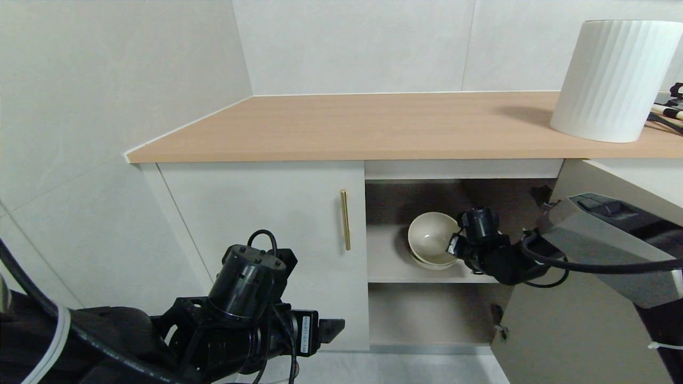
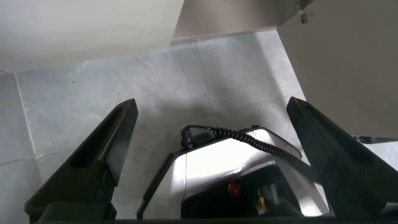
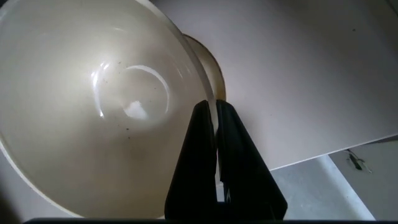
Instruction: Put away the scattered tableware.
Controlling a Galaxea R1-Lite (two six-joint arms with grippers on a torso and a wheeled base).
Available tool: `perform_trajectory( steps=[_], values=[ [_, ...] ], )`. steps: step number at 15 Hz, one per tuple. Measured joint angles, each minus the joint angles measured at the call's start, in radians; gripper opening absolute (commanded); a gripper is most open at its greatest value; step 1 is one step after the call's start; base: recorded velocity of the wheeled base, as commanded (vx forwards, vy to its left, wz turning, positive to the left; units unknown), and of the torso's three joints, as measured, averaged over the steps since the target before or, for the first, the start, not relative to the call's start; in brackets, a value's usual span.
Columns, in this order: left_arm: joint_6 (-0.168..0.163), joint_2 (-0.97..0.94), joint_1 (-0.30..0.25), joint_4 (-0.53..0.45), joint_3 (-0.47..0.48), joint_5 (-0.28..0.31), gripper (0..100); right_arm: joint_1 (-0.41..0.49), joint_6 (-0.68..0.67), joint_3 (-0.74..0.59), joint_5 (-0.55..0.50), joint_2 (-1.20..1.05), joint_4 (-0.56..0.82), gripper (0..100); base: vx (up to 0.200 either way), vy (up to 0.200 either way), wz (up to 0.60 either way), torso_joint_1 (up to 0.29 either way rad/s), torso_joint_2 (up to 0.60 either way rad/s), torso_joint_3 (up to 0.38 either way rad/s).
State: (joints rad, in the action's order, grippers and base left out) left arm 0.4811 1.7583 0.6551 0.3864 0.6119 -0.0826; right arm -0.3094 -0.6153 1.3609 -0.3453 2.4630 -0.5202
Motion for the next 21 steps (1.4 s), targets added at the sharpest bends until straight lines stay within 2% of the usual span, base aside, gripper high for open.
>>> perform_trajectory(
  steps=[12,17,21],
  values=[
    [0.0,-0.021,-0.01,0.001,0.0,0.001,100,-0.001,-0.001,-0.033,0.002,-0.038,0.037,100,0.0,0.0,0.0,0.0,0.0,0.0],
    [-0.01,-0.119,-0.038,-0.008,-0.008,0.001,100,-0.022,-0.002,-0.174,0.023,-0.181,0.074,100,0.0,0.0,0.0,0.0,0.0,0.0],
    [-0.034,-0.336,-0.074,-0.07,-0.026,0.009,100,-0.093,0.021,-0.4,0.099,-0.491,0.15,100,0.0,0.0,0.0,0.0,0.0,0.0]
  ],
)
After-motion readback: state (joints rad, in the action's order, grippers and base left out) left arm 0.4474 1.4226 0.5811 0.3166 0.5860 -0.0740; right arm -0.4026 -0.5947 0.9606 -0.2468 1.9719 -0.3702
